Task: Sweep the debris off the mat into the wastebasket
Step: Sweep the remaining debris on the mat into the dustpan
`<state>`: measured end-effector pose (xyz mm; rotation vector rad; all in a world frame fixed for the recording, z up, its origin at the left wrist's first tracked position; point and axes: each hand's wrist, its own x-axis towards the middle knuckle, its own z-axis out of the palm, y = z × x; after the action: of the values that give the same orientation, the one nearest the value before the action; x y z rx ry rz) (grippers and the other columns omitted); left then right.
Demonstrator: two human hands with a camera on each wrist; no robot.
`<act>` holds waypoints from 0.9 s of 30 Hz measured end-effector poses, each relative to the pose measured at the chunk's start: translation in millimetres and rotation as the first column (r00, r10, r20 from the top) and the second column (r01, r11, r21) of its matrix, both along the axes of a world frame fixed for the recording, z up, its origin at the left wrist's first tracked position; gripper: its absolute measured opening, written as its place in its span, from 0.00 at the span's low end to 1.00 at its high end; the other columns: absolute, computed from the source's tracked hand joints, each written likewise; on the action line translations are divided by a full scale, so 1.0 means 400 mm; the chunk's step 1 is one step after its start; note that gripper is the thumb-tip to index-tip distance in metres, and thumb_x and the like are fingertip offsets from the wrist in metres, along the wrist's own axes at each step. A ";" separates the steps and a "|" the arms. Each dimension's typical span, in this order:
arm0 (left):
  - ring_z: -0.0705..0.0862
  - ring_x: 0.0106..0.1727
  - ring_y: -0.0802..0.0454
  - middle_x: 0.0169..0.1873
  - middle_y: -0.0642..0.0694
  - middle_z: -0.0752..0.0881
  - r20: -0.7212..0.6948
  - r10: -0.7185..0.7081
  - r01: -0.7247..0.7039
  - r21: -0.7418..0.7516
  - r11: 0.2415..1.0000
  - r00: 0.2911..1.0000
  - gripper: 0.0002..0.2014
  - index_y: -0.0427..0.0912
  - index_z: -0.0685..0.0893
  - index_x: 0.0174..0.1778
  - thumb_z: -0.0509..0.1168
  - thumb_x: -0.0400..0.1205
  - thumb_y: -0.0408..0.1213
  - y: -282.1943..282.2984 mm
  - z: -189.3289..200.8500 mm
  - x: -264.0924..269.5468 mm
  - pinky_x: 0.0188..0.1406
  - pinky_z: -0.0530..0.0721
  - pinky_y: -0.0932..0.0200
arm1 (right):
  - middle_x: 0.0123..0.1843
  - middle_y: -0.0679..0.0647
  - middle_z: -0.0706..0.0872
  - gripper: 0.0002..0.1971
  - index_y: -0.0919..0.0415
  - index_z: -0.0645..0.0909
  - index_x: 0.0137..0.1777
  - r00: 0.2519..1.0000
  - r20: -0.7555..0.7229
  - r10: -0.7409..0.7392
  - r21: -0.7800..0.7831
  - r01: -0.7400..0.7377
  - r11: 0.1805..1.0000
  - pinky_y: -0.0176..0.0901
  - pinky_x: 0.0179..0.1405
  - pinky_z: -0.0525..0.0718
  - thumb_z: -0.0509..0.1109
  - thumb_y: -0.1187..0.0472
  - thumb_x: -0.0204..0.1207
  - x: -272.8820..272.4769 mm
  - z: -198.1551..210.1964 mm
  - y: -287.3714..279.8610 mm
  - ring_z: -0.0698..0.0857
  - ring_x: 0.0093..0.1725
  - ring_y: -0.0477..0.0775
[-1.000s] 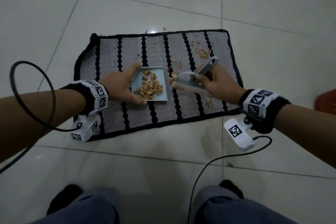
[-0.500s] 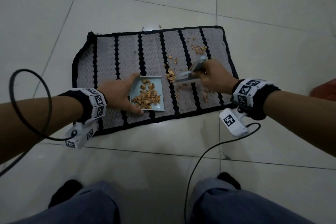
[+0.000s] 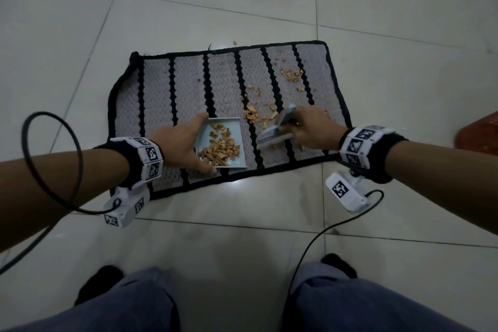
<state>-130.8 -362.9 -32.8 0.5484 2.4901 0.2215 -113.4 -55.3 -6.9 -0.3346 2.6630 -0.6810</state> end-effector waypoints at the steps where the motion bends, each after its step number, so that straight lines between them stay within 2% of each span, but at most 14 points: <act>1: 0.85 0.49 0.45 0.60 0.44 0.85 0.004 0.004 -0.004 0.002 1.000 1.000 0.62 0.52 0.47 0.81 0.77 0.60 0.71 0.001 0.002 0.001 0.49 0.83 0.52 | 0.40 0.53 0.85 0.08 0.65 0.86 0.53 1.000 -0.017 -0.005 0.000 0.005 1.000 0.24 0.28 0.70 0.66 0.65 0.82 -0.011 -0.001 -0.007 0.80 0.32 0.40; 3: 0.84 0.48 0.46 0.61 0.45 0.85 0.014 0.008 -0.008 0.002 1.000 1.000 0.61 0.53 0.48 0.81 0.77 0.60 0.71 0.003 0.005 0.006 0.50 0.84 0.51 | 0.41 0.57 0.87 0.08 0.67 0.87 0.52 0.997 -0.056 -0.046 -0.016 0.045 0.999 0.29 0.29 0.71 0.66 0.67 0.81 -0.039 0.005 -0.010 0.81 0.33 0.46; 6: 0.84 0.49 0.46 0.61 0.45 0.85 0.043 0.016 -0.017 0.011 1.000 0.999 0.62 0.52 0.48 0.81 0.78 0.60 0.70 0.001 0.007 0.009 0.51 0.84 0.51 | 0.42 0.55 0.86 0.07 0.67 0.86 0.51 0.990 -0.115 -0.080 -0.051 0.074 0.996 0.34 0.34 0.72 0.66 0.69 0.81 -0.068 0.026 -0.003 0.79 0.34 0.43; 8: 0.80 0.45 0.49 0.60 0.45 0.85 0.049 0.021 -0.022 0.022 1.000 0.999 0.62 0.52 0.48 0.82 0.78 0.60 0.69 -0.001 0.007 0.010 0.48 0.82 0.53 | 0.41 0.51 0.83 0.07 0.65 0.86 0.51 0.998 -0.064 -0.028 -0.040 0.026 0.999 0.32 0.35 0.71 0.65 0.68 0.82 -0.064 0.035 -0.001 0.77 0.34 0.39; 10: 0.79 0.44 0.50 0.60 0.45 0.85 0.049 0.029 -0.031 0.046 0.998 0.998 0.61 0.52 0.49 0.82 0.78 0.61 0.68 0.003 0.009 0.011 0.47 0.80 0.55 | 0.43 0.52 0.84 0.07 0.65 0.86 0.52 1.000 0.009 0.025 -0.011 -0.025 1.000 0.25 0.35 0.71 0.65 0.68 0.82 -0.052 0.026 -0.001 0.76 0.35 0.34; 11: 0.79 0.45 0.50 0.61 0.45 0.84 0.047 0.033 -0.036 0.058 0.998 0.998 0.61 0.52 0.50 0.82 0.79 0.61 0.67 0.006 0.010 0.011 0.47 0.80 0.55 | 0.45 0.54 0.86 0.08 0.66 0.86 0.52 1.000 0.011 0.029 -0.005 -0.029 1.000 0.24 0.38 0.72 0.65 0.69 0.81 -0.047 0.018 0.001 0.78 0.36 0.37; 12: 0.80 0.46 0.50 0.61 0.45 0.84 0.048 0.034 -0.037 0.066 0.997 0.998 0.60 0.52 0.50 0.81 0.79 0.61 0.67 0.010 0.011 0.011 0.48 0.81 0.55 | 0.48 0.56 0.88 0.08 0.66 0.86 0.53 1.000 -0.002 0.014 -0.006 -0.014 1.000 0.28 0.43 0.76 0.65 0.69 0.81 -0.046 0.009 0.006 0.82 0.40 0.43; 13: 0.81 0.47 0.50 0.61 0.46 0.84 0.052 0.033 -0.037 0.073 0.997 0.998 0.60 0.53 0.51 0.81 0.79 0.61 0.67 0.013 0.012 0.011 0.50 0.82 0.54 | 0.51 0.58 0.89 0.09 0.66 0.86 0.54 1.000 -0.023 -0.005 -0.016 0.005 1.000 0.37 0.47 0.79 0.65 0.68 0.81 -0.048 0.006 0.013 0.84 0.45 0.49; 15: 0.84 0.51 0.48 0.61 0.47 0.84 0.061 0.026 -0.031 0.083 0.996 0.998 0.59 0.55 0.51 0.78 0.79 0.59 0.69 0.022 0.009 0.007 0.54 0.84 0.51 | 0.53 0.60 0.89 0.09 0.66 0.86 0.54 0.998 -0.053 -0.041 -0.049 0.039 0.998 0.48 0.52 0.82 0.65 0.69 0.81 -0.057 0.017 0.032 0.85 0.51 0.56; 17: 0.86 0.54 0.46 0.62 0.47 0.84 0.066 0.019 -0.024 0.086 0.996 0.998 0.60 0.57 0.50 0.78 0.78 0.57 0.72 0.035 0.006 0.002 0.56 0.86 0.48 | 0.47 0.55 0.87 0.09 0.66 0.86 0.54 0.998 -0.043 -0.036 -0.051 0.034 0.998 0.44 0.47 0.79 0.64 0.69 0.82 -0.067 0.047 0.057 0.84 0.47 0.52; 19: 0.85 0.51 0.46 0.62 0.46 0.84 0.056 0.015 -0.020 0.081 0.997 0.998 0.62 0.55 0.49 0.80 0.78 0.58 0.71 0.049 0.005 -0.006 0.52 0.85 0.51 | 0.41 0.52 0.86 0.08 0.63 0.86 0.50 1.000 0.013 0.012 0.001 -0.012 1.000 0.41 0.40 0.76 0.65 0.65 0.83 -0.070 0.071 0.089 0.83 0.38 0.45; 23: 0.80 0.44 0.49 0.62 0.44 0.84 0.037 0.014 -0.017 0.081 0.997 0.999 0.62 0.52 0.49 0.82 0.79 0.60 0.69 0.067 0.003 -0.018 0.46 0.81 0.55 | 0.43 0.59 0.88 0.07 0.61 0.84 0.48 0.981 0.173 0.087 0.152 -0.114 0.982 0.54 0.42 0.81 0.66 0.60 0.82 -0.049 0.074 0.145 0.84 0.41 0.61; 25: 0.79 0.43 0.49 0.62 0.44 0.84 0.037 0.014 -0.017 0.074 0.997 0.999 0.63 0.52 0.49 0.82 0.78 0.60 0.69 0.067 0.001 -0.019 0.43 0.80 0.56 | 0.40 0.59 0.86 0.07 0.61 0.82 0.45 0.972 0.218 0.085 0.207 -0.131 0.969 0.51 0.37 0.78 0.66 0.60 0.82 -0.035 0.055 0.151 0.82 0.37 0.60; 27: 0.79 0.42 0.48 0.61 0.44 0.84 0.033 0.010 -0.012 0.061 0.998 0.999 0.62 0.51 0.49 0.82 0.78 0.60 0.69 0.067 0.000 -0.017 0.41 0.78 0.57 | 0.40 0.60 0.85 0.07 0.64 0.83 0.46 0.978 0.199 0.068 0.220 -0.112 0.969 0.49 0.37 0.77 0.67 0.61 0.82 -0.034 0.037 0.148 0.80 0.36 0.59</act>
<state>-137.5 -336.2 -32.7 0.5519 2.4620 0.3090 -127.1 3.8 7.7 -0.3078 2.4933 -0.3517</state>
